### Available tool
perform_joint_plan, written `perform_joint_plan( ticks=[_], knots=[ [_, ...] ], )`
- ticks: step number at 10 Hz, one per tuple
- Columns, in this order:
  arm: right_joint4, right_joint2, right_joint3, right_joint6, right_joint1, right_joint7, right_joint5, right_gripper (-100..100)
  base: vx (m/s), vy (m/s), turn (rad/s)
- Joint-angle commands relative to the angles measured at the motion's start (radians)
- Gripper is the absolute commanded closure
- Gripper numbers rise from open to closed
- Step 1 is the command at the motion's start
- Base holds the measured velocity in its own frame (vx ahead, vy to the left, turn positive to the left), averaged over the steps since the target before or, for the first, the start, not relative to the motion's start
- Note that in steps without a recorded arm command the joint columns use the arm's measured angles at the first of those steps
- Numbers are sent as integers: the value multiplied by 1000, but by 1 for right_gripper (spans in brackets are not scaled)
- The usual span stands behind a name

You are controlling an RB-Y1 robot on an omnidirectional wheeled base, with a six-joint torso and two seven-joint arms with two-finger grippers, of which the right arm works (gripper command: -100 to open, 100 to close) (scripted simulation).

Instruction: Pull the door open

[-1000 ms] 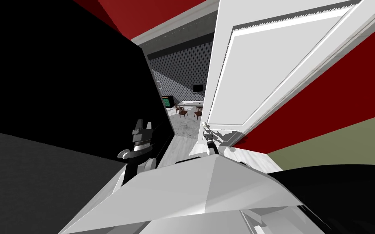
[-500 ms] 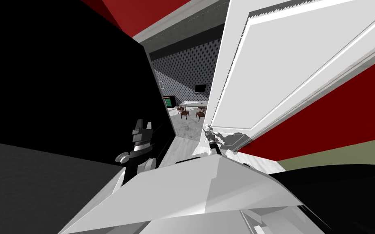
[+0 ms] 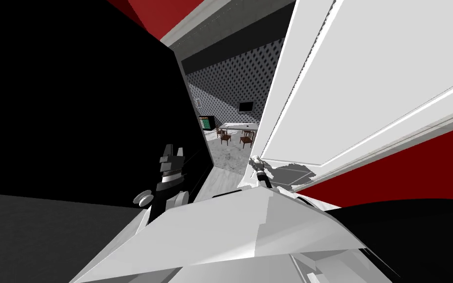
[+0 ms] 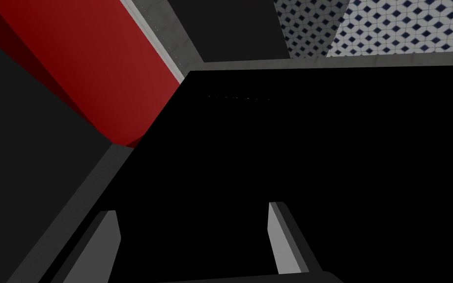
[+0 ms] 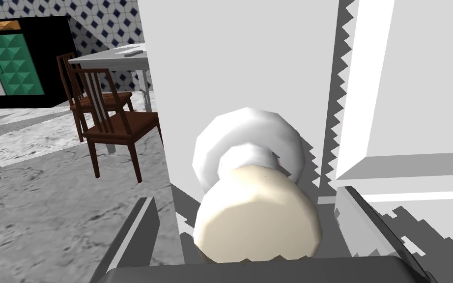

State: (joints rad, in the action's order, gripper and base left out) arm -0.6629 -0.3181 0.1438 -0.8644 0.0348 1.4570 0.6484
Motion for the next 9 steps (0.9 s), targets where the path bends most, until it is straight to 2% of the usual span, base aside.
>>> perform_joint_plan(
  ticks=[1, 2, 7, 8, 9],
  knots=[
    [0, 0, 0, 0, 0, 0, 0, -100, 98, -11, 16],
    [0, 0, 0, 0, 0, 0, 0, 100, -11, -7, -43],
    [0, 0, 0, 0, 0, 0, 0, 100, -20, 0, 3],
    [-4, -15, 20, -2, -9, 22, -8, 100, -154, -39, 91],
    [-6, -19, 25, -3, -11, 28, -10, 100, -200, -37, 102]
  ],
)
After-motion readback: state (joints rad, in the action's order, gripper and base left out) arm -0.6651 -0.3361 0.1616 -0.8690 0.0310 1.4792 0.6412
